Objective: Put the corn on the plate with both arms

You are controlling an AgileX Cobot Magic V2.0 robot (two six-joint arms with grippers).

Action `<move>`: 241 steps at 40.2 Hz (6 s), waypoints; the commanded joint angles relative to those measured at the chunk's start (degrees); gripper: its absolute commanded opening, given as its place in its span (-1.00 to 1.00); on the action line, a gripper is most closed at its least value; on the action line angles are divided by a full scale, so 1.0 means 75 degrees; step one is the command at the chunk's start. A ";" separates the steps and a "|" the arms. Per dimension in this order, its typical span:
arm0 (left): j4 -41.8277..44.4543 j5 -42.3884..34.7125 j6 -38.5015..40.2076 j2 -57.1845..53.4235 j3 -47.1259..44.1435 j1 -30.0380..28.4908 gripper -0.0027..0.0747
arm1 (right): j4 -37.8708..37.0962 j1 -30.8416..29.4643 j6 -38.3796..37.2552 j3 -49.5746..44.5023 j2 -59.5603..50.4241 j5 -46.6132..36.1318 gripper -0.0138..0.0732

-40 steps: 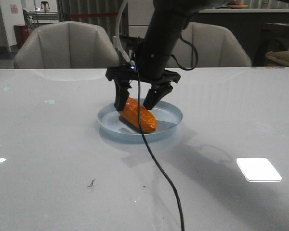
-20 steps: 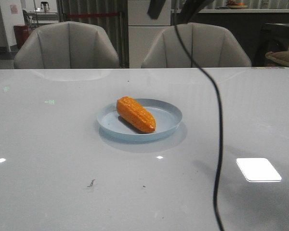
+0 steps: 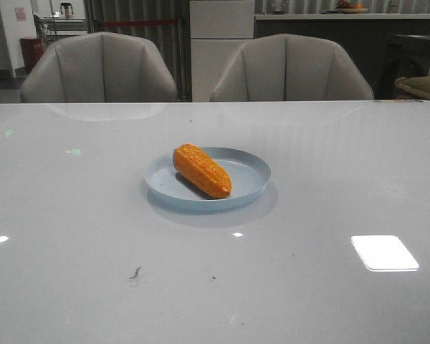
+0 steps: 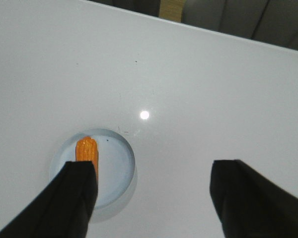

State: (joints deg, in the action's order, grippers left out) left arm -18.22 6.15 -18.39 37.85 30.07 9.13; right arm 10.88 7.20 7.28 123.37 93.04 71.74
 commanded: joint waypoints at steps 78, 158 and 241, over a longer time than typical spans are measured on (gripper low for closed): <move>0.0353 -0.0553 0.0155 -0.0053 0.0155 -0.0012 0.00 | -0.0253 -0.0706 0.0008 -1.0692 -0.8811 -0.3844 0.66; 0.1875 -0.0992 0.1899 -0.5261 -0.4379 -0.1312 -0.69 | -0.0253 -0.0706 0.0008 -1.0692 -0.8811 -0.3834 0.66; 0.1875 -0.0992 0.1899 -0.5247 -0.4379 -0.1313 -0.69 | 0.0266 -0.1418 0.0008 -1.6508 -1.2677 -0.8646 -0.60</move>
State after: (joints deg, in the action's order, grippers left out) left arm -3.62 3.33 -4.68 -0.34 -0.65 -0.63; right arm 11.67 -3.23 7.13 -1.09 -0.50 10.70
